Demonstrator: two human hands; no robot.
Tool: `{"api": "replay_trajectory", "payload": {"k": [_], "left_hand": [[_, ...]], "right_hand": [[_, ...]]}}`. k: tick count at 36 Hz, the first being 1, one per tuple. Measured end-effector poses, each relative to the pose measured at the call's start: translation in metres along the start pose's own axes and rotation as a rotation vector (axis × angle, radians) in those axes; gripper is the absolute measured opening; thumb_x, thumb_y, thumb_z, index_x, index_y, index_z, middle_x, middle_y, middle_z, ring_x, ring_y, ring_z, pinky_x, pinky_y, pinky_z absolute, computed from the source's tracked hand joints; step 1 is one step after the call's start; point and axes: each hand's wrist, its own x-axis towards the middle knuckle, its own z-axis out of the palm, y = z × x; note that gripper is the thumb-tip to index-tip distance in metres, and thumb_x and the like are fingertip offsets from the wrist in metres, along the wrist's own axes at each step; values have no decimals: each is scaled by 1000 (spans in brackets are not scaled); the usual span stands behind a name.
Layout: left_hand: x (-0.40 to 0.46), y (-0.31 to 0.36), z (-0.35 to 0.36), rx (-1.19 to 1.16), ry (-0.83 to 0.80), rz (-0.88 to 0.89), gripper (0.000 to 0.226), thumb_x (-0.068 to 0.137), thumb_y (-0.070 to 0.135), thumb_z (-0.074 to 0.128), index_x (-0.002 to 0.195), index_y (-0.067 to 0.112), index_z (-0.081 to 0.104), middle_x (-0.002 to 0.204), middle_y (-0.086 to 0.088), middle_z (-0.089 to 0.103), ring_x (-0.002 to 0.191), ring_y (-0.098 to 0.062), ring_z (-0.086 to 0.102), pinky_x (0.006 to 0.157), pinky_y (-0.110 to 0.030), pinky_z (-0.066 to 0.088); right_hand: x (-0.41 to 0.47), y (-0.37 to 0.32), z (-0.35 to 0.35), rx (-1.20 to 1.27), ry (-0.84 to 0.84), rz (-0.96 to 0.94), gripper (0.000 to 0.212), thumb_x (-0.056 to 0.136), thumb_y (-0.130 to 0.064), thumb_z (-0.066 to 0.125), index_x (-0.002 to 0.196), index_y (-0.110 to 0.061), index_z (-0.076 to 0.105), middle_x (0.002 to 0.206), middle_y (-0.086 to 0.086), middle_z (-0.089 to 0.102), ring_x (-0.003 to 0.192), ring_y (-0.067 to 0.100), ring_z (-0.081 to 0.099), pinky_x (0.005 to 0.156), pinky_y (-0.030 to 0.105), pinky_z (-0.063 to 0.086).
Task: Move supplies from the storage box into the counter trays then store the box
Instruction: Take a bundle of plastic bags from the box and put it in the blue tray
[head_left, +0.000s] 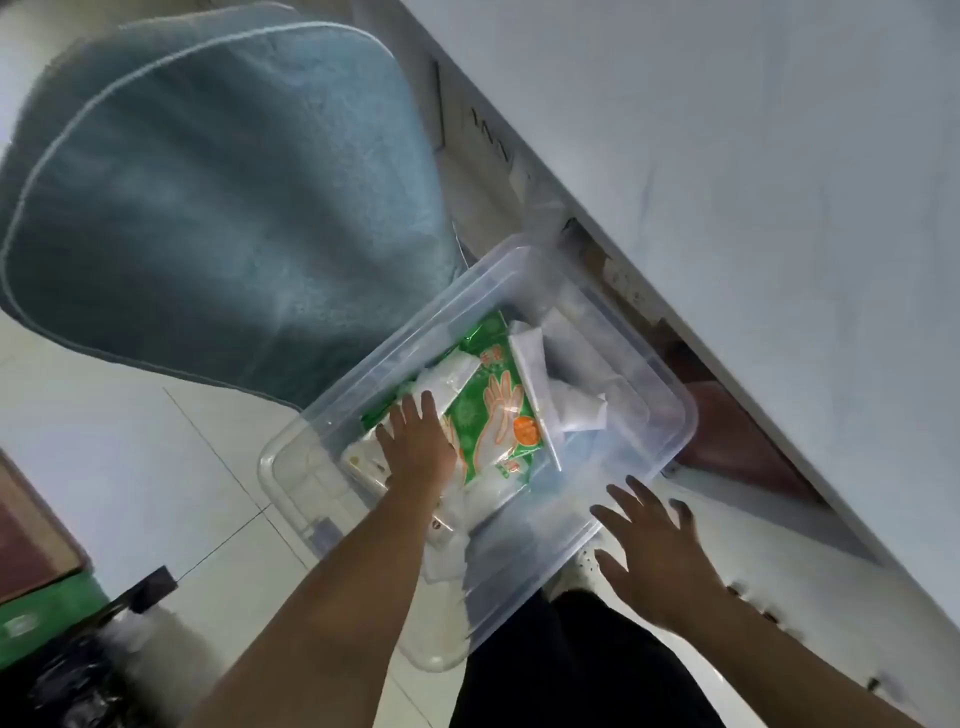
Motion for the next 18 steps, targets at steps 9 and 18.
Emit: {"api": "replay_trajectory", "payload": {"k": [9,18], "left_hand": [[16,-7,20,126,88,31,58,87,10,53,142,19,38,130,-7,50,117,-27,50,82,-44,49],[28,-9,3,115,89,111,39,93,4,45,131,16,47,117,-9,62,101,-26,65,73,-35,53]], "right_hand": [[5,0,6,61,55,36,41,69,-44,62,107,-32,70,124,-1,68,132,20,39,88,58,50],[5,-1,-1,141,-10,24,48,80,-50,49,123,-34,64,143,-1,54,143,23,36,105,60,35]]}}
